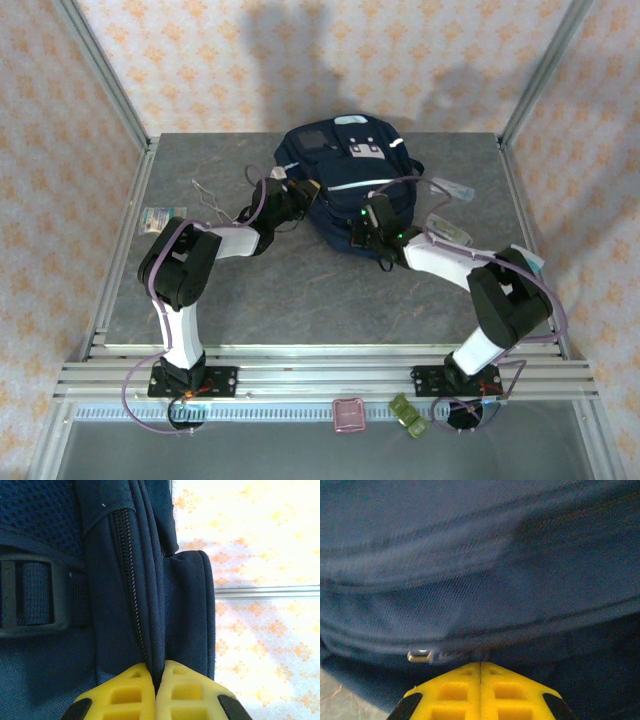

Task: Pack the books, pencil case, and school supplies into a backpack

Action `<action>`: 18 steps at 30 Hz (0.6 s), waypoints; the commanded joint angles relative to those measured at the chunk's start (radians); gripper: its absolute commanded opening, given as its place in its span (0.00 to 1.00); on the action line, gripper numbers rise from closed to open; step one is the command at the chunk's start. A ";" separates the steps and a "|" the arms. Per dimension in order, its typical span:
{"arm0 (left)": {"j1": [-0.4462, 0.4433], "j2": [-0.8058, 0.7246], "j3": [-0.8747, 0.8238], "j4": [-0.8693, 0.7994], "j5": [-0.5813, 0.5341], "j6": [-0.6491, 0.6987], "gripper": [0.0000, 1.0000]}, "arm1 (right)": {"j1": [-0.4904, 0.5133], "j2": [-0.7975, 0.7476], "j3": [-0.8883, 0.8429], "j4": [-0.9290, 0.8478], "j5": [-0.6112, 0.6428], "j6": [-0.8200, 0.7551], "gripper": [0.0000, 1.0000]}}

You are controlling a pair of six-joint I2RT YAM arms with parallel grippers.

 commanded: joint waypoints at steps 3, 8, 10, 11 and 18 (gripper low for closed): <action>0.011 -0.062 0.035 0.185 0.029 -0.053 0.00 | 0.045 -0.020 -0.092 0.122 -0.080 0.051 0.07; 0.012 -0.064 0.025 0.191 0.039 -0.054 0.00 | 0.034 -0.028 -0.012 0.029 0.042 0.010 0.24; 0.013 -0.068 0.017 0.192 0.040 -0.054 0.00 | -0.001 -0.068 -0.009 0.030 0.030 0.006 0.28; 0.013 -0.070 0.011 0.194 0.039 -0.054 0.00 | -0.021 -0.085 -0.011 0.035 0.021 0.006 0.30; 0.012 -0.063 0.025 0.217 0.054 -0.092 0.00 | -0.039 -0.066 0.006 0.038 0.004 -0.098 0.35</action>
